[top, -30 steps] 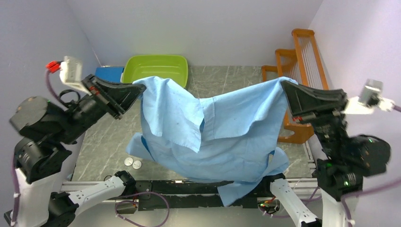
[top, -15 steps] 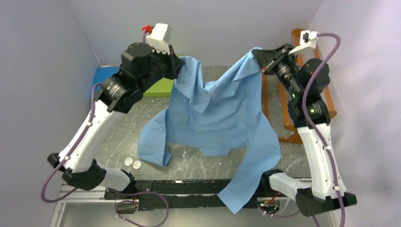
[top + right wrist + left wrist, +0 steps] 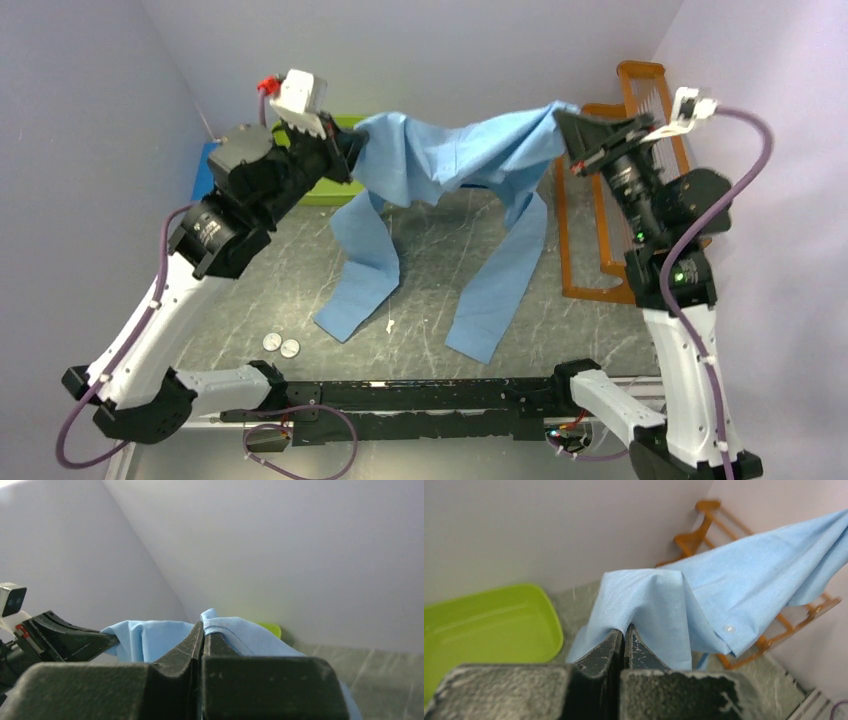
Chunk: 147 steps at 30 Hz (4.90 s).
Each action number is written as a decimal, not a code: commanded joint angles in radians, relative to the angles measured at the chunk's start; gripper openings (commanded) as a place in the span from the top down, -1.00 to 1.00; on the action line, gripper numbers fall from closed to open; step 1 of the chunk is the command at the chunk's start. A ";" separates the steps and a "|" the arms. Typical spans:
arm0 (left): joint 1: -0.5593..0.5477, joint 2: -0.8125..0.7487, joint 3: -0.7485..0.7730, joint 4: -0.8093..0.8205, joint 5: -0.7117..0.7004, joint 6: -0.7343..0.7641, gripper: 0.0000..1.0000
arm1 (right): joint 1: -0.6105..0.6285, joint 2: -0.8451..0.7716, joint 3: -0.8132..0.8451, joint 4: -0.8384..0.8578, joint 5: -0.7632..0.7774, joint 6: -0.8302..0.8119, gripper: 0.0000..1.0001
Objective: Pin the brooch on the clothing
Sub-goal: Flatten out the clothes at the center of the board.
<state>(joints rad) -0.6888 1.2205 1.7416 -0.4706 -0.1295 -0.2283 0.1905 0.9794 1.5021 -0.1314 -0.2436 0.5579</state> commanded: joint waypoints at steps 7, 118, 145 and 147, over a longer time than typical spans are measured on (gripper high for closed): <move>0.000 -0.144 -0.709 0.034 0.048 -0.276 0.95 | -0.005 -0.260 -0.664 -0.206 0.031 0.006 1.00; 0.371 0.062 -0.613 0.065 0.222 0.008 -0.88 | 0.180 1.464 0.607 -0.393 0.384 -0.268 0.35; 0.370 -0.041 -0.738 -0.075 0.313 -0.269 -0.88 | 0.193 0.402 -0.494 -0.090 -0.035 -0.127 -0.77; 0.369 -0.107 -0.833 -0.066 0.343 -0.347 -0.88 | 0.192 0.306 -0.606 -0.089 -0.051 -0.118 -0.77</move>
<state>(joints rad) -0.3168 1.2301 1.0351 -0.5045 0.1310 -0.3916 0.3882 1.3972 1.0801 -0.2501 -0.2234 0.3752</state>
